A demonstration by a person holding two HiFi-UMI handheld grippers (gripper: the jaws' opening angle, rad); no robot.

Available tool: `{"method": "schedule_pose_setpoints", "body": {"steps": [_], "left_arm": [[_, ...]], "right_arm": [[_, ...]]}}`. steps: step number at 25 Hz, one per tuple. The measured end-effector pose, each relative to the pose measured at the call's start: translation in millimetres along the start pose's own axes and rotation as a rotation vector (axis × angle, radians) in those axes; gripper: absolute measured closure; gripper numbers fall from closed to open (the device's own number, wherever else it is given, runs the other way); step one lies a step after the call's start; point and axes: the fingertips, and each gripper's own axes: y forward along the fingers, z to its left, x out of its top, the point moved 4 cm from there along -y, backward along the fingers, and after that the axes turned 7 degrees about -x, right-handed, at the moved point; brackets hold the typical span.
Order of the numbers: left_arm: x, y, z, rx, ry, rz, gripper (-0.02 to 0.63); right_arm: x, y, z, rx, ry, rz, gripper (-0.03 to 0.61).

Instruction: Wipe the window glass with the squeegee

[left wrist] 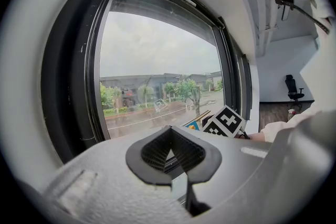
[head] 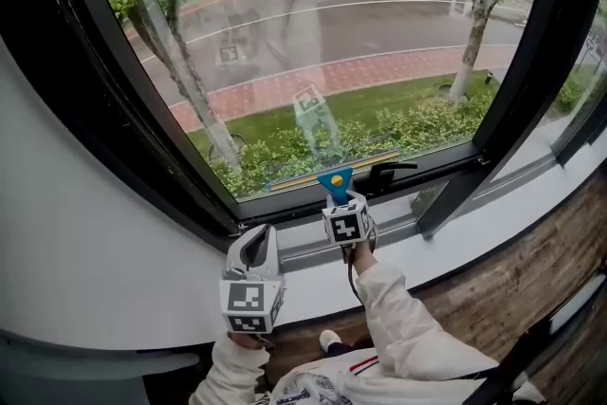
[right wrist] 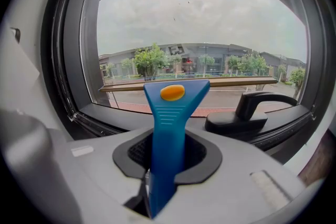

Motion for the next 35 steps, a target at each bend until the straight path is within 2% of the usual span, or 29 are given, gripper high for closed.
{"method": "schedule_pose_setpoints", "body": {"steps": [10,16,21,27,35], "left_arm": [[-7,2,-4,-0.009,-0.024,0.000,0.614],[-13,3,-12,-0.015,-0.048,-0.011,0.614],[-15,-2,-30,-0.009,-0.051,-0.024,0.614],[-13,-17,-91,0.004,-0.042,-0.099,0.614],[-11,-26,-216,0.062,-0.039,-0.112,0.614]], "right_arm": [[-3,-21,-3,0.008,-0.014,-0.043,0.485],[10,-59,-11,-0.001,-0.023,-0.110,0.485],[20,-114,-36,-0.004,-0.009,-0.193,0.486],[10,-207,-104,-0.025,0.007,-0.327,0.486],[-46,-305,-197,0.031,0.021,-0.378,0.486]]}}
